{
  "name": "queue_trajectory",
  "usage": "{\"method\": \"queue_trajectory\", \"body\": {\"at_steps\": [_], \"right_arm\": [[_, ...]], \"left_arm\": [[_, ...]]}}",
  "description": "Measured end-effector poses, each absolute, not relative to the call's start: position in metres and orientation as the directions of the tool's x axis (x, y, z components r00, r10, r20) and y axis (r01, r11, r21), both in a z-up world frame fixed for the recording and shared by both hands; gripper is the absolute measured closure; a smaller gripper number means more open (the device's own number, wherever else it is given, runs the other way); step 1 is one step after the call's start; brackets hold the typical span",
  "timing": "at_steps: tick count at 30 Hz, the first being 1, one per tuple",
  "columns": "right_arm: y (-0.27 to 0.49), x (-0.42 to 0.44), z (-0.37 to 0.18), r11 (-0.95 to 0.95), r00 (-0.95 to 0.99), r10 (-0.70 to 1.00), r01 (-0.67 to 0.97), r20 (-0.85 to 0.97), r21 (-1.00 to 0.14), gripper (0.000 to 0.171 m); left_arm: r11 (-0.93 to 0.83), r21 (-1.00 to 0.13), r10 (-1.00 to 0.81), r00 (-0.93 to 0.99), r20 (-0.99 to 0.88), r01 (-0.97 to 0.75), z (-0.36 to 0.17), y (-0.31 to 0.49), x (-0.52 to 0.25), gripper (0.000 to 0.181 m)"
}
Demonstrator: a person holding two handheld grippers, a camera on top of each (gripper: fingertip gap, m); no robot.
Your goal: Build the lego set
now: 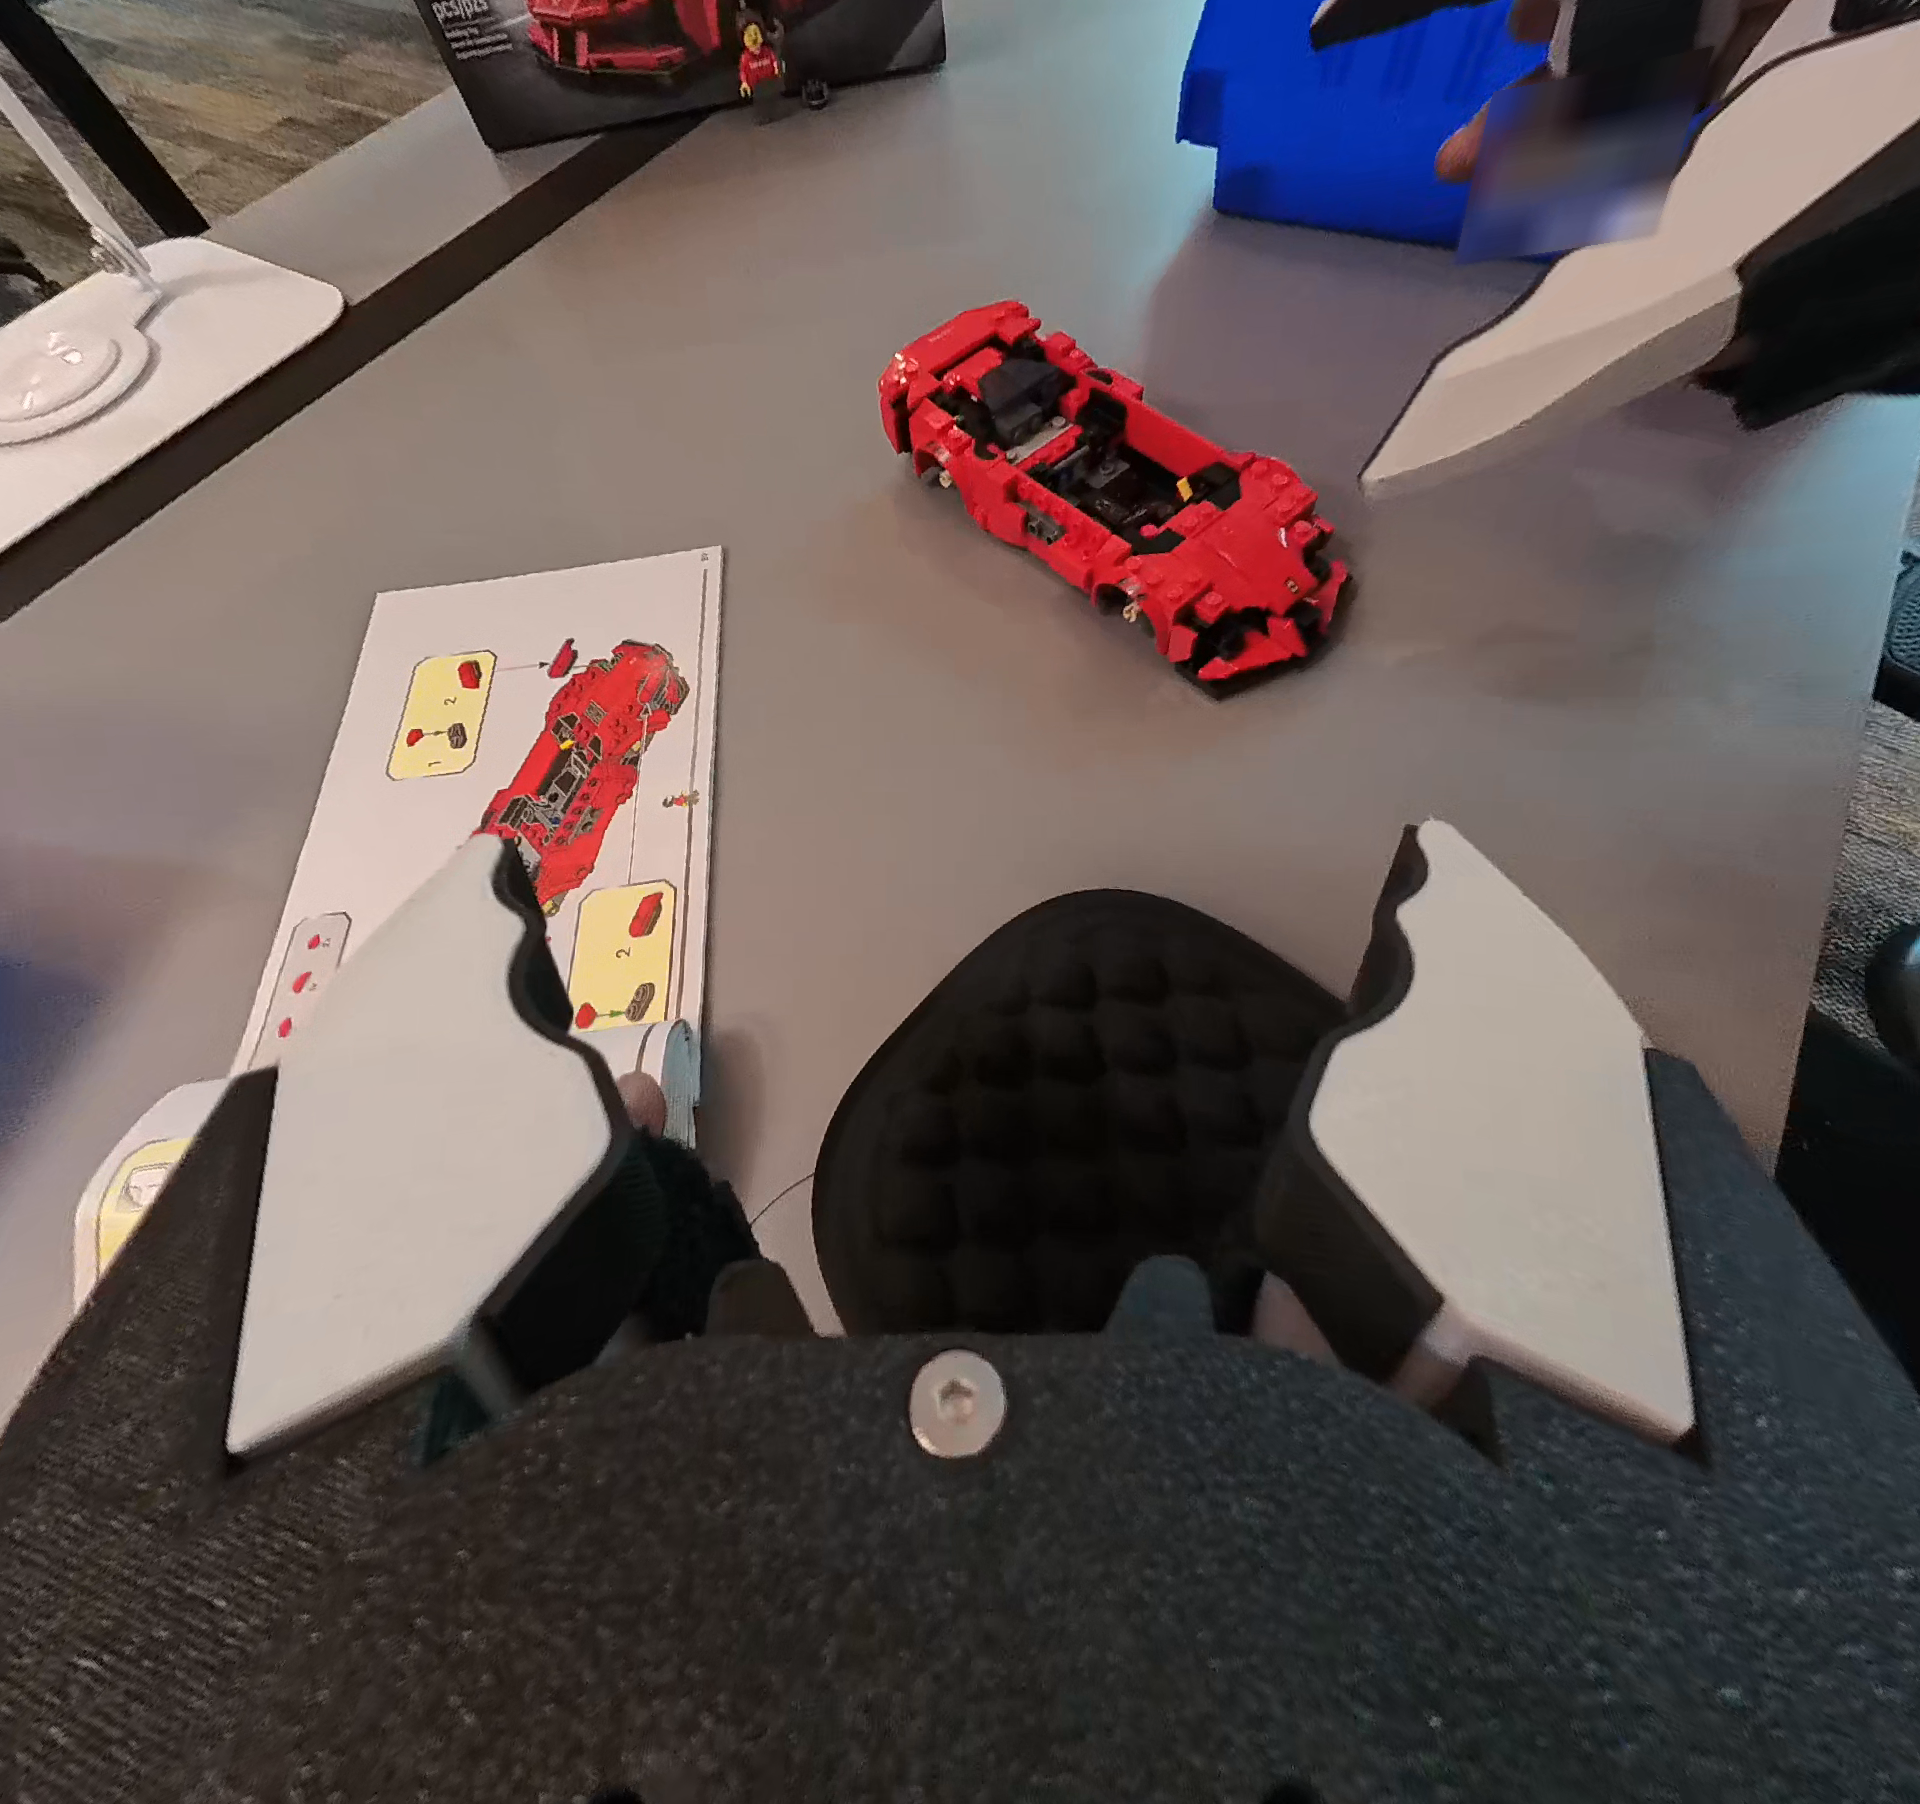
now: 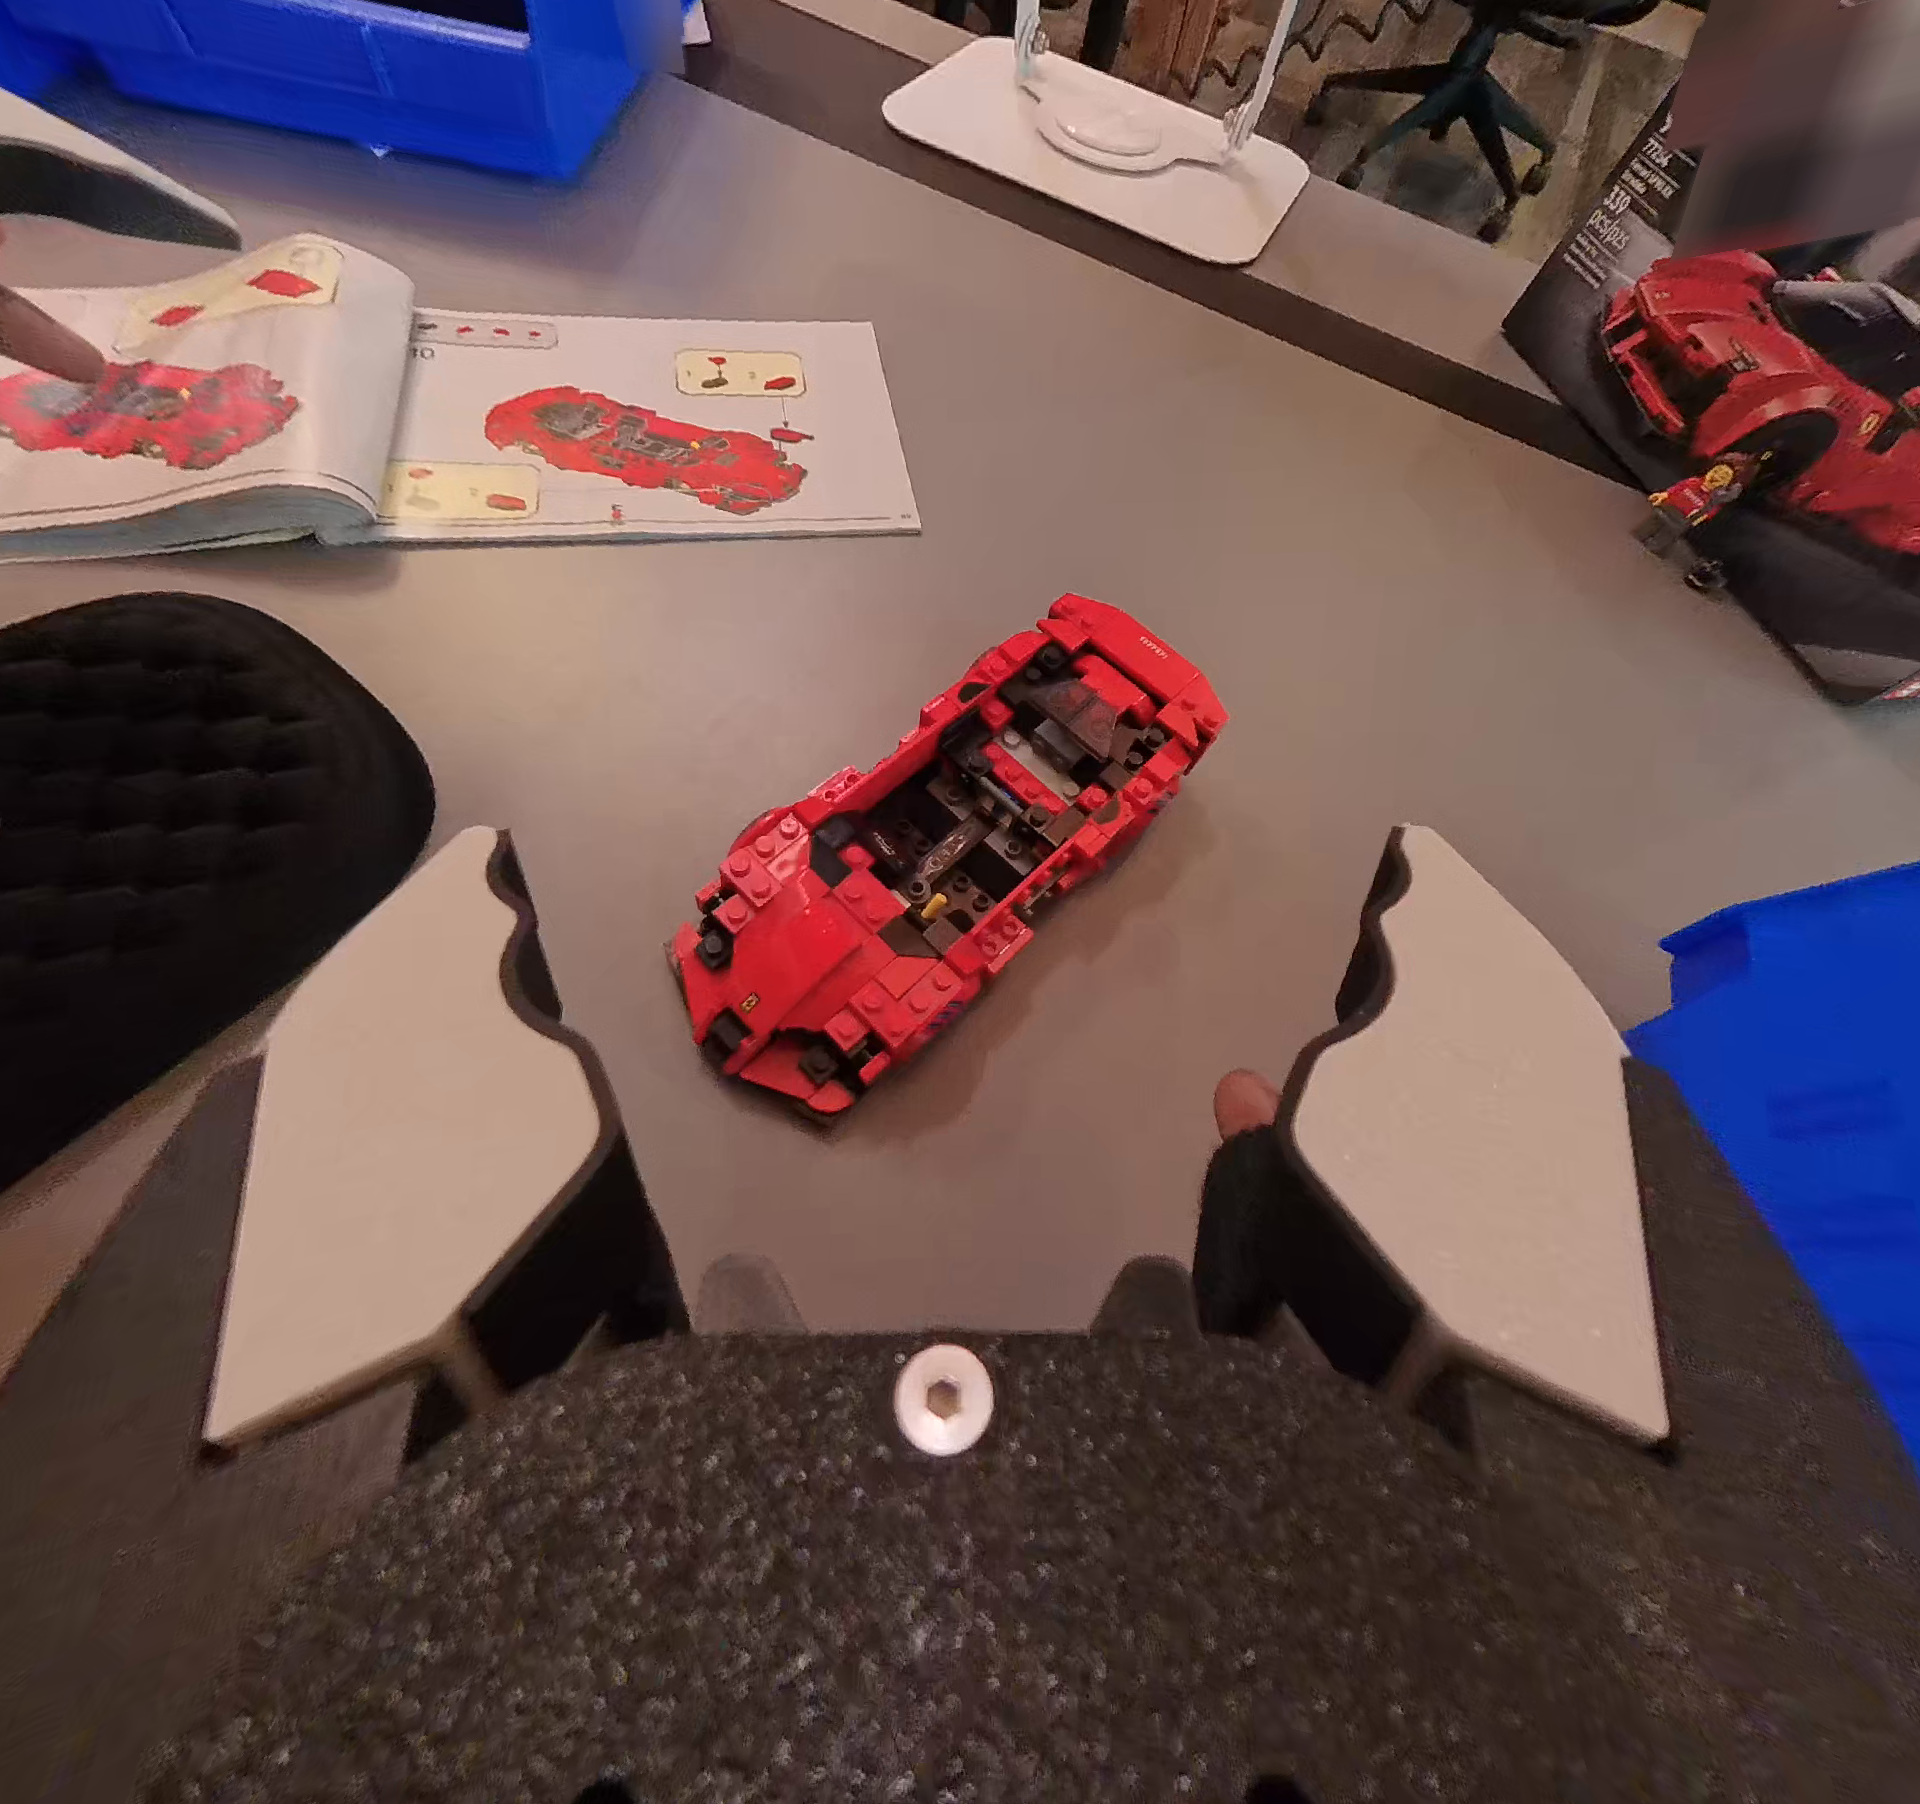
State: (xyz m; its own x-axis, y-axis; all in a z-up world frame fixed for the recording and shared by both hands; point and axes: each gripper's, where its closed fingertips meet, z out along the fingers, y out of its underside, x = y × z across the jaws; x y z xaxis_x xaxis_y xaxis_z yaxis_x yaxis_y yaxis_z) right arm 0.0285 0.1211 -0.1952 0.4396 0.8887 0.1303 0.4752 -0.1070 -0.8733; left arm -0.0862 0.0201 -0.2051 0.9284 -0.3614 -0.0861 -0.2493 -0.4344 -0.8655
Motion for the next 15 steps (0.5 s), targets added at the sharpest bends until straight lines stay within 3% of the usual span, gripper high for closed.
{"method": "queue_trajectory", "body": {"at_steps": [15], "right_arm": [[0.115, 0.023, -0.214, -0.118, 0.407, 0.905, 0.520, 0.124, -0.846, 0.032]], "left_arm": [[-0.446, -0.858, -0.369, 0.926, -0.083, -0.255, -0.210, 0.020, -0.086, 0.035]]}}
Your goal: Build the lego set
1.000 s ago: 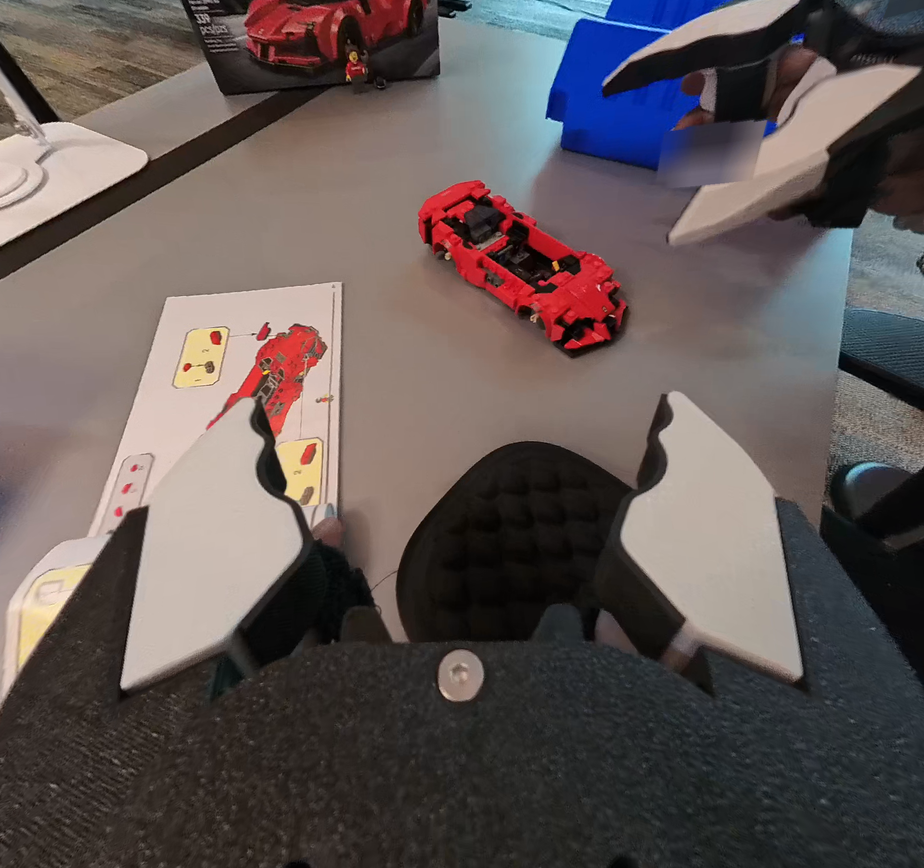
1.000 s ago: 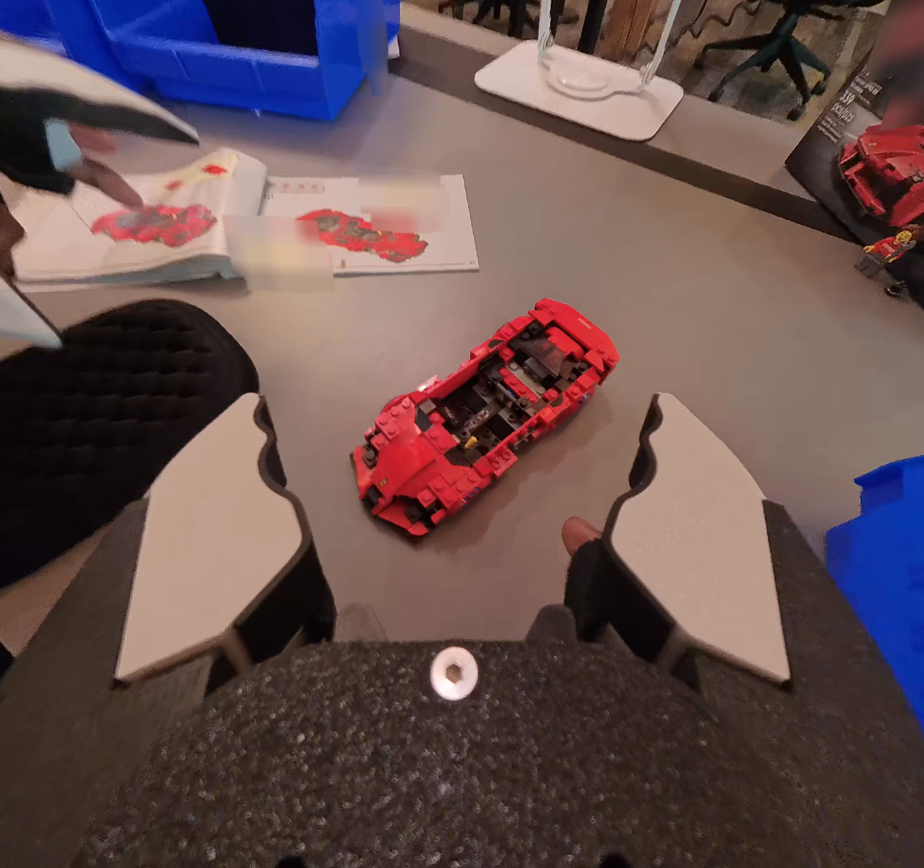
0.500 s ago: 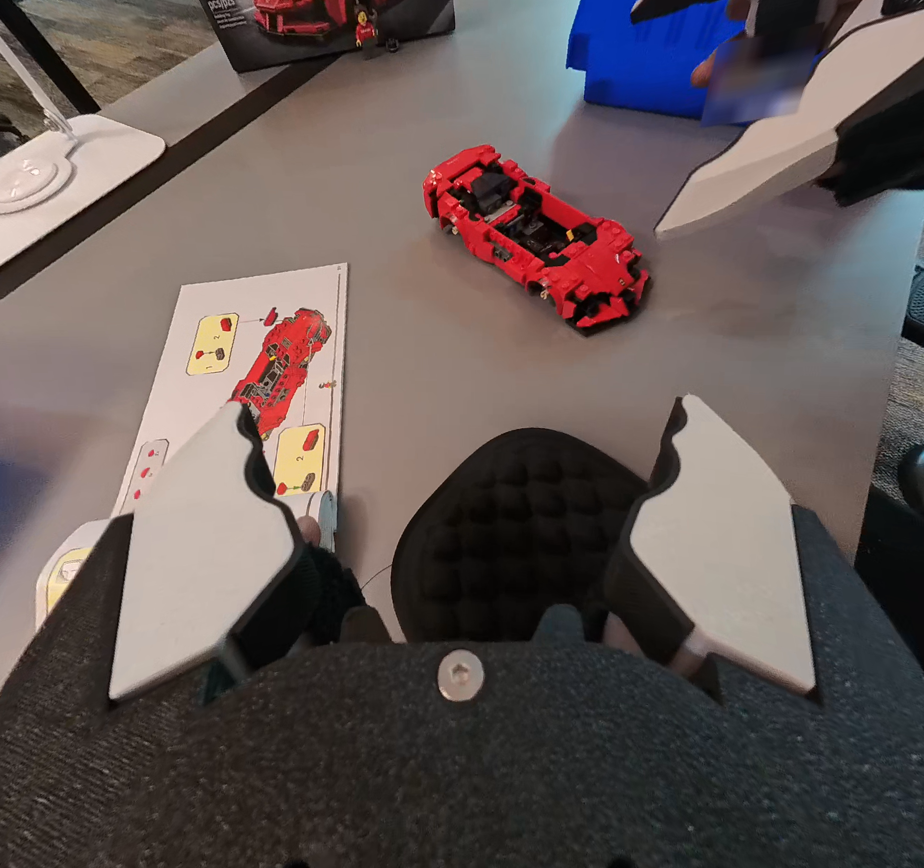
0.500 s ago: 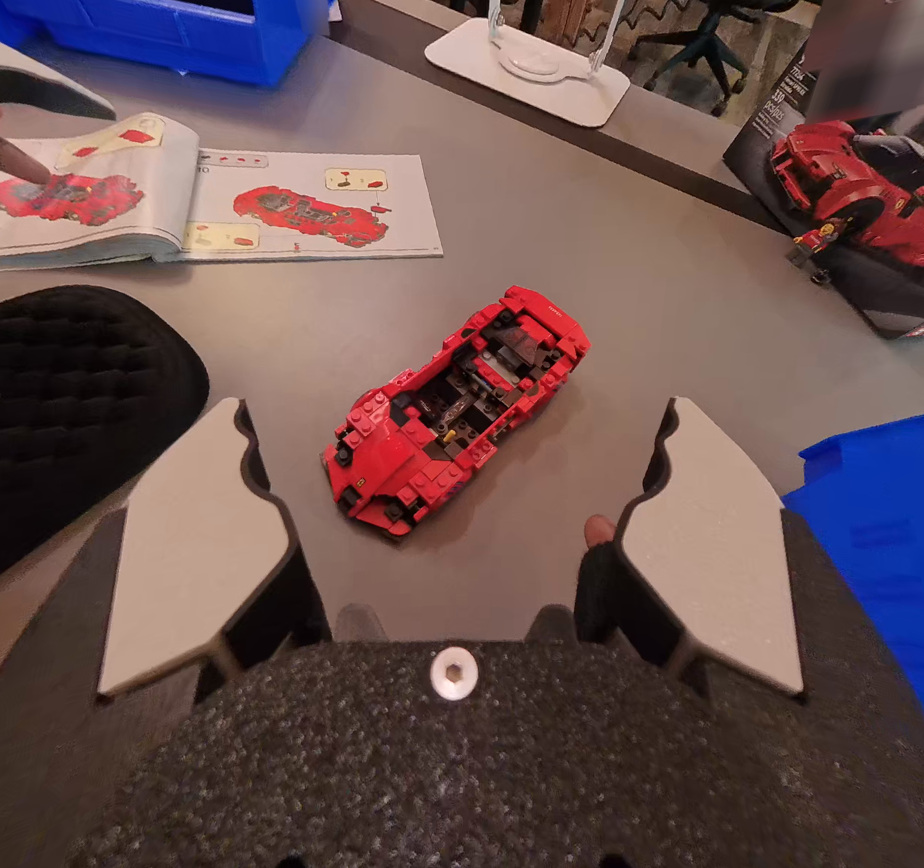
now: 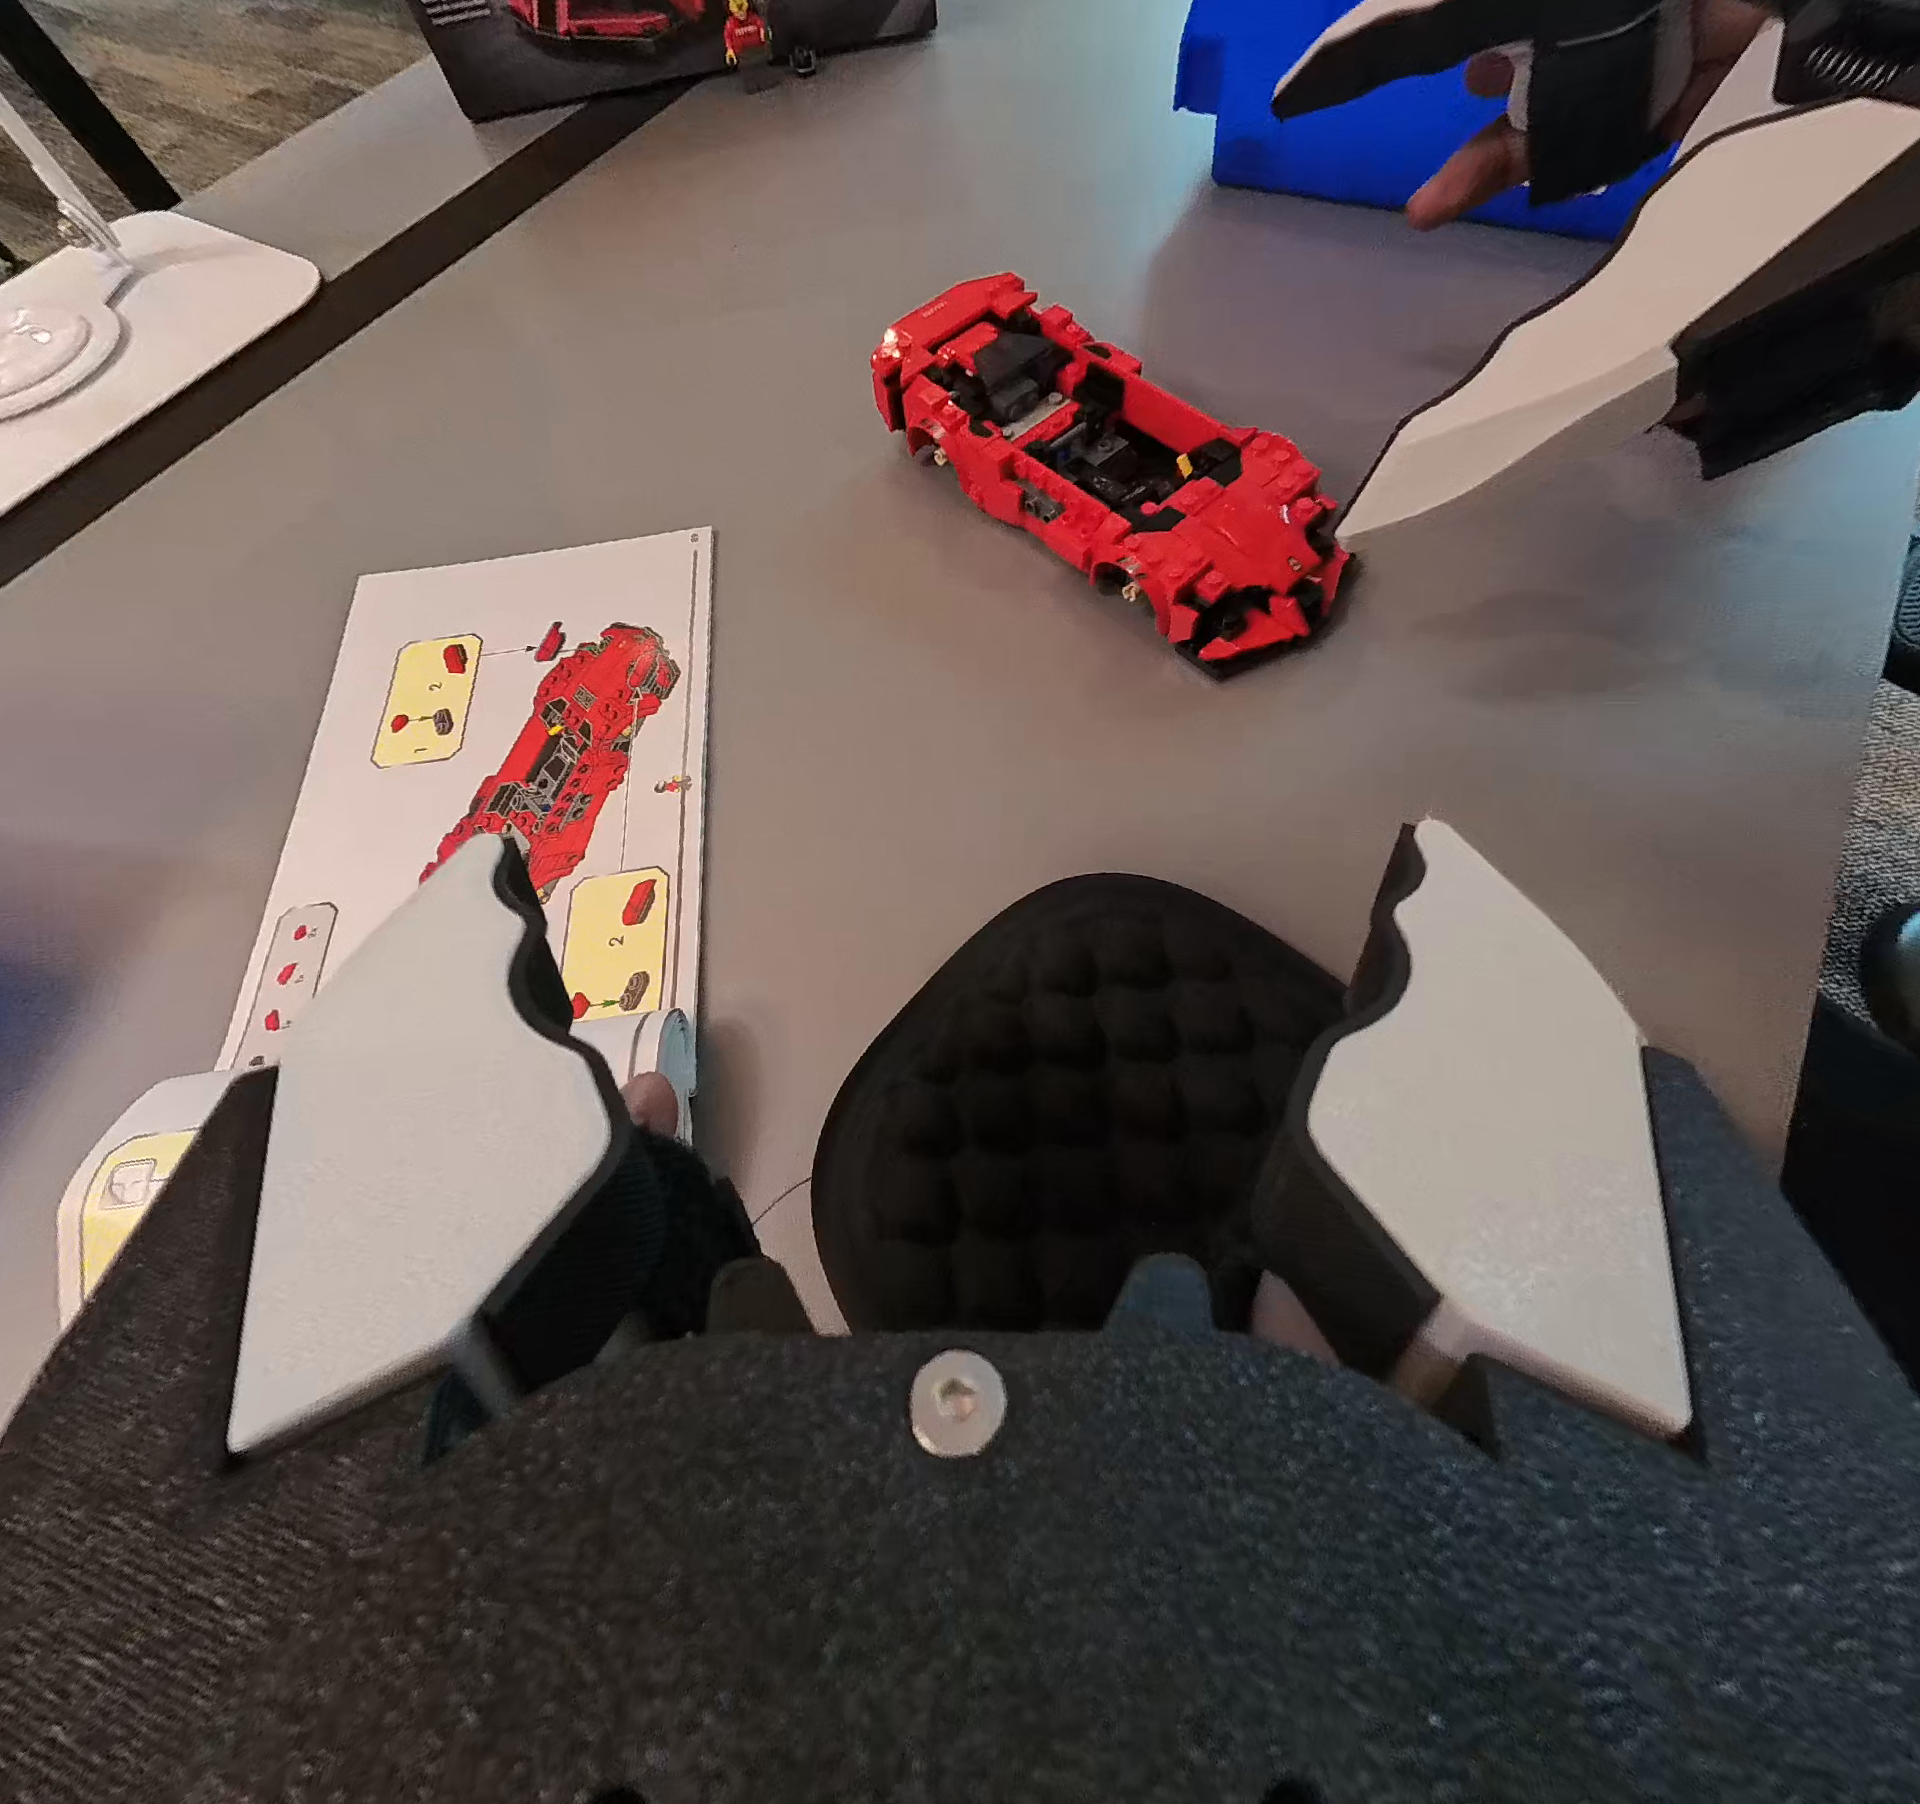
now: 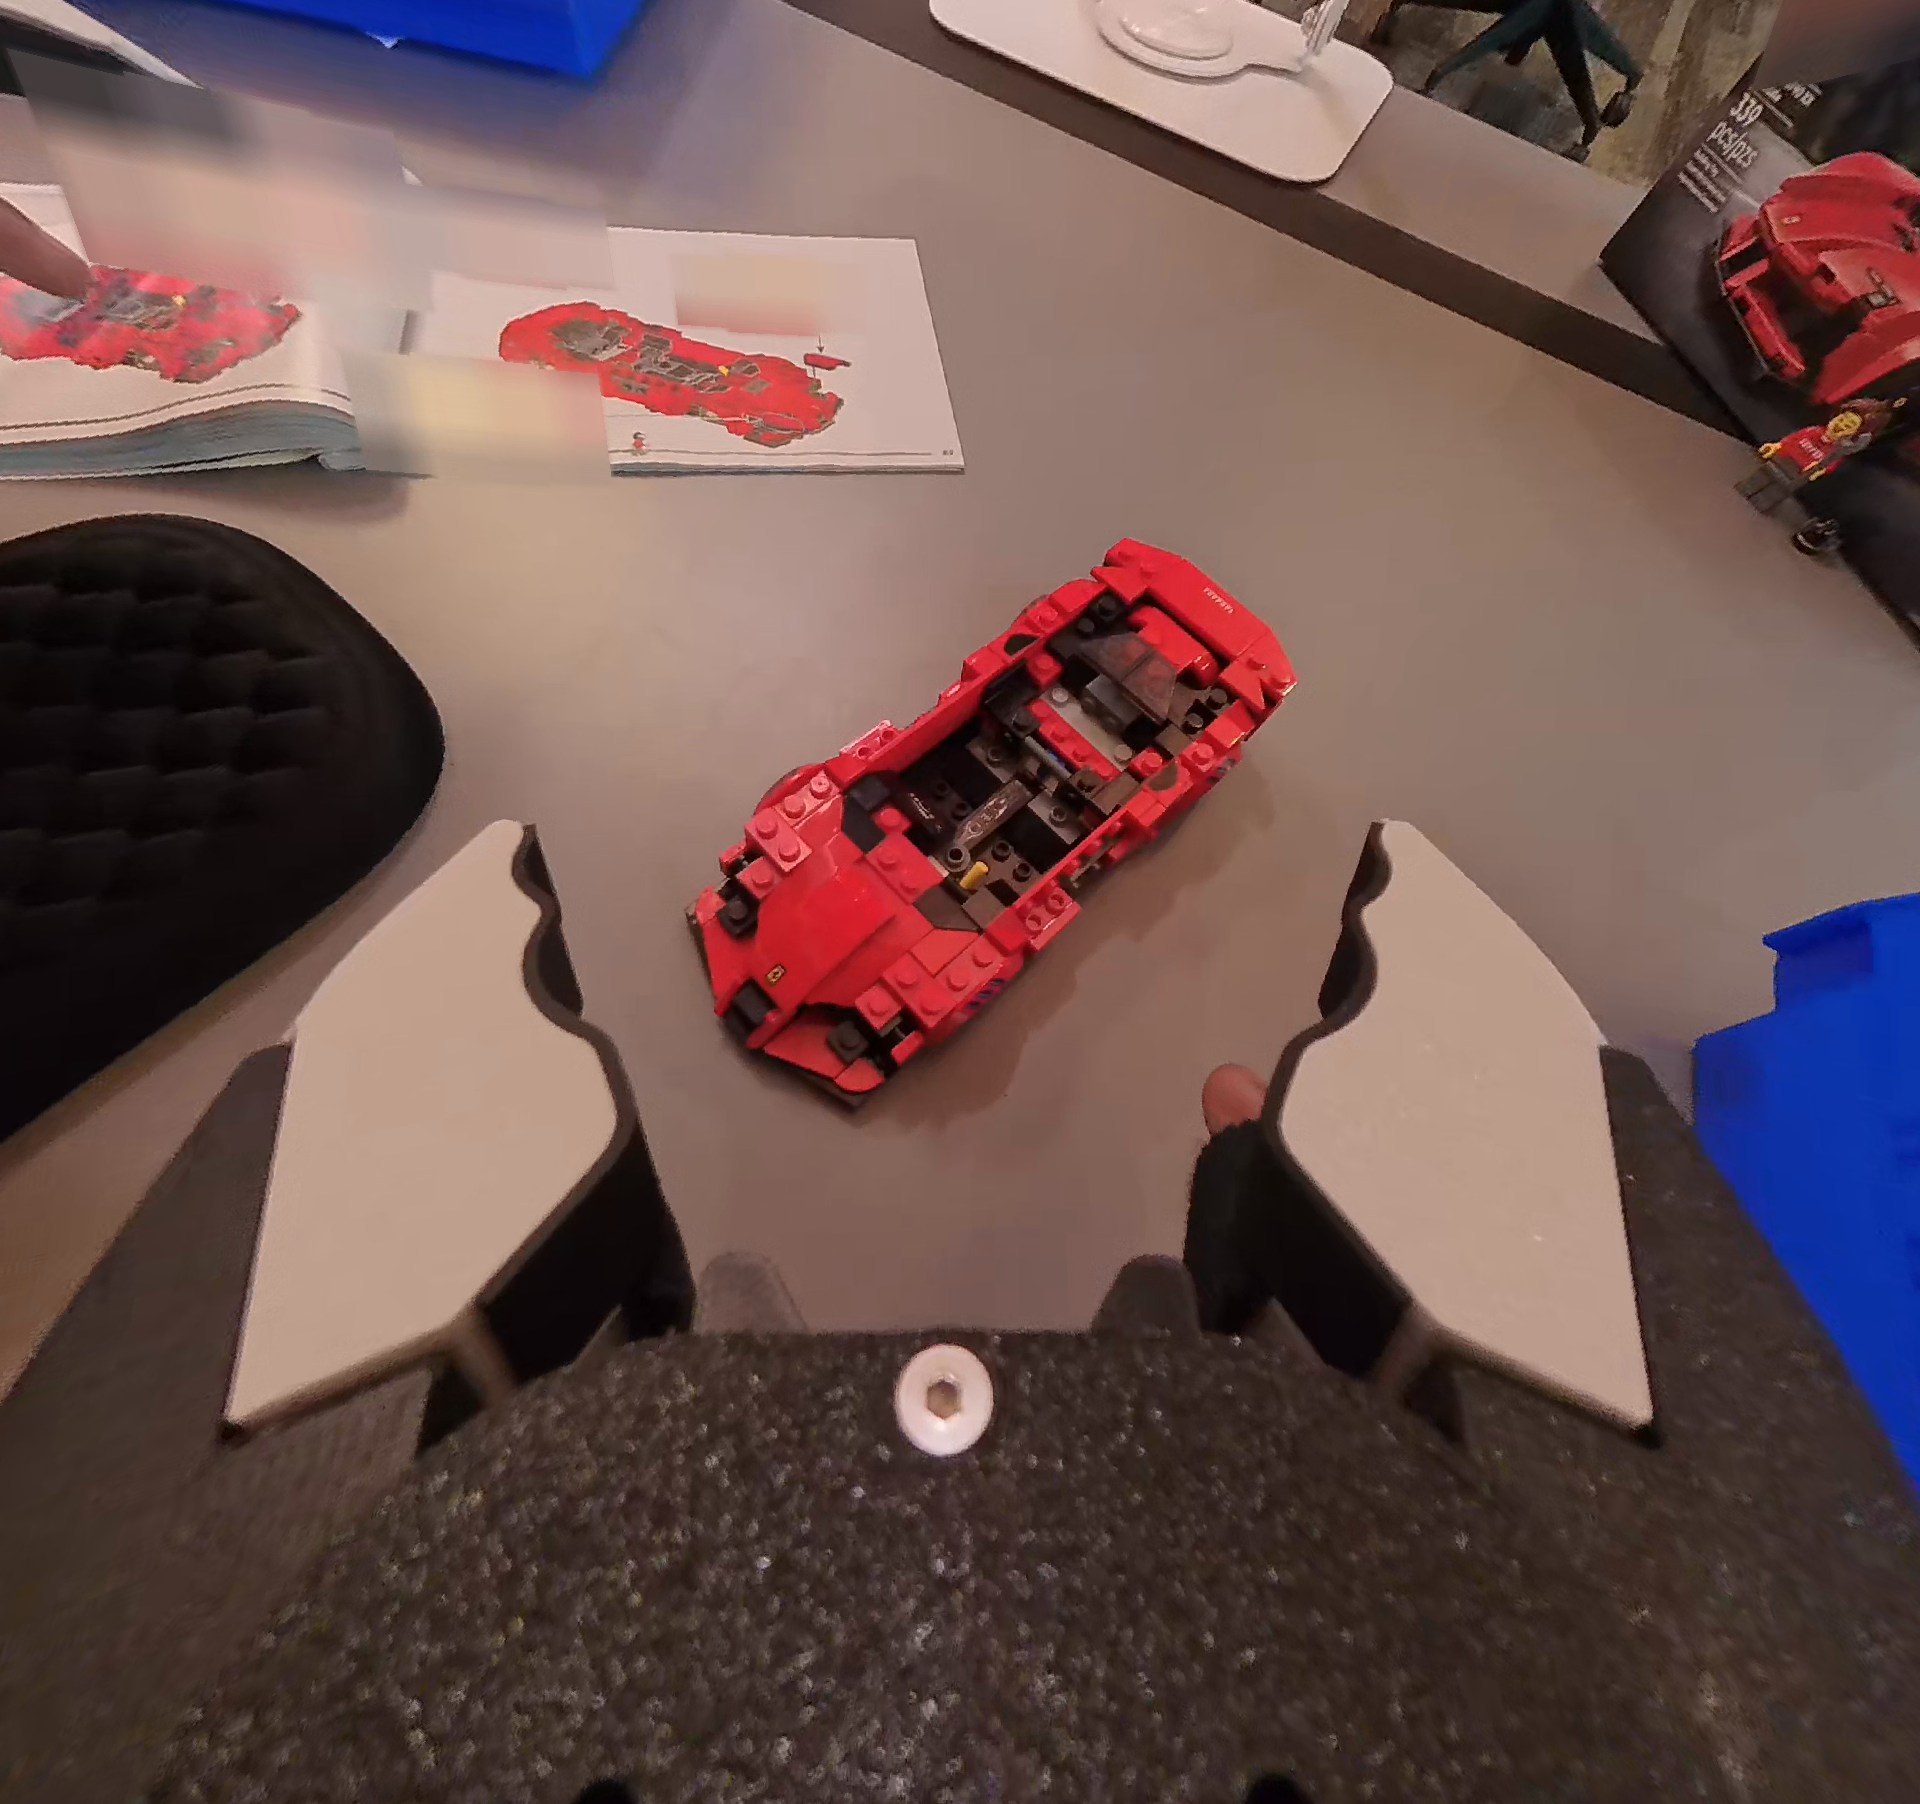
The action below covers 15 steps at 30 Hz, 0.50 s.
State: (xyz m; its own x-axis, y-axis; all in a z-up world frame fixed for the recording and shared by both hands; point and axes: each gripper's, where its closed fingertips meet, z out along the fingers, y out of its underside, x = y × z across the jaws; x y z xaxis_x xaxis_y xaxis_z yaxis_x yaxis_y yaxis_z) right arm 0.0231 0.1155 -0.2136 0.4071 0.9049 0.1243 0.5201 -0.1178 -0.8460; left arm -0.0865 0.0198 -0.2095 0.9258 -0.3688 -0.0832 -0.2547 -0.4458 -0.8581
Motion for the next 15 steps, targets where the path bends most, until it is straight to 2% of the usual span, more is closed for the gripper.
{"method": "queue_trajectory", "body": {"at_steps": [15], "right_arm": [[0.123, 0.036, -0.220, -0.165, 0.444, 0.888, 0.549, 0.119, -0.819, 0.025]], "left_arm": [[-0.441, -0.867, -0.324, 0.942, -0.088, -0.233, -0.203, 0.020, -0.104, 0.045]]}}
